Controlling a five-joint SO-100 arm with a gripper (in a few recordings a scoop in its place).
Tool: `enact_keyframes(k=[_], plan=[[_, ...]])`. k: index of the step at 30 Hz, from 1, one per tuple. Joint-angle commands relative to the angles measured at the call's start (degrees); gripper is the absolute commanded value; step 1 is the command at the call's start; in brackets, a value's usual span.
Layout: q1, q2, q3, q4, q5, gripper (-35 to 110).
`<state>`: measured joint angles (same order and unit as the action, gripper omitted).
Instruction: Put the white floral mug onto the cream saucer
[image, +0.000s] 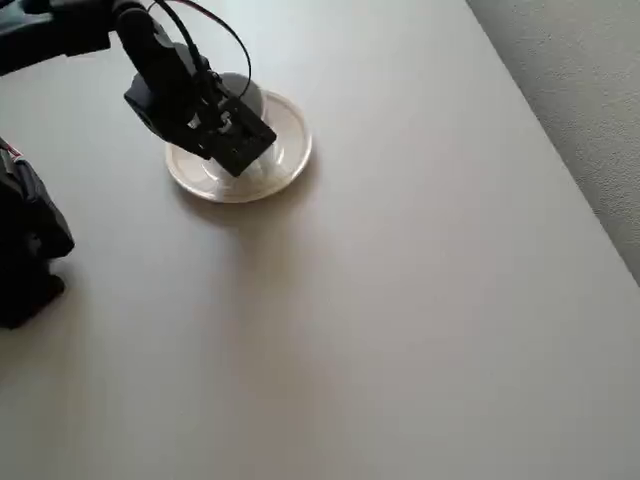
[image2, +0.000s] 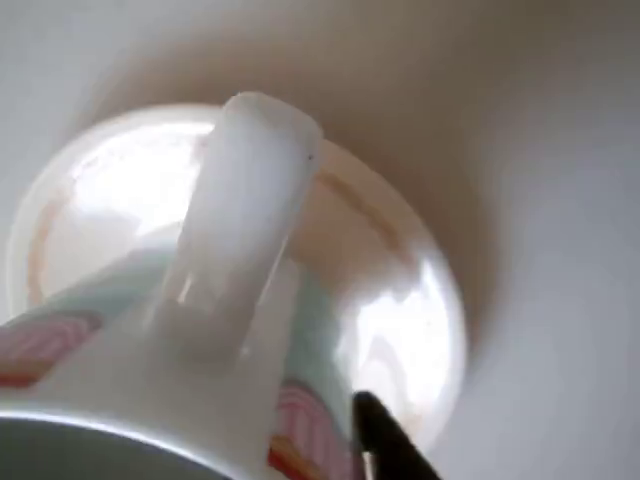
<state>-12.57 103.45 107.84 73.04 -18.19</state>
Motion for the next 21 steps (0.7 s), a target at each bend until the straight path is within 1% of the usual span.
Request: enact_keyframes(k=[1,21], plan=[[-2.02,0.0,-0.53,-1.67,1.32,-2],[-7.21,-0.97,-1.14,-1.67,3.25,-2]])
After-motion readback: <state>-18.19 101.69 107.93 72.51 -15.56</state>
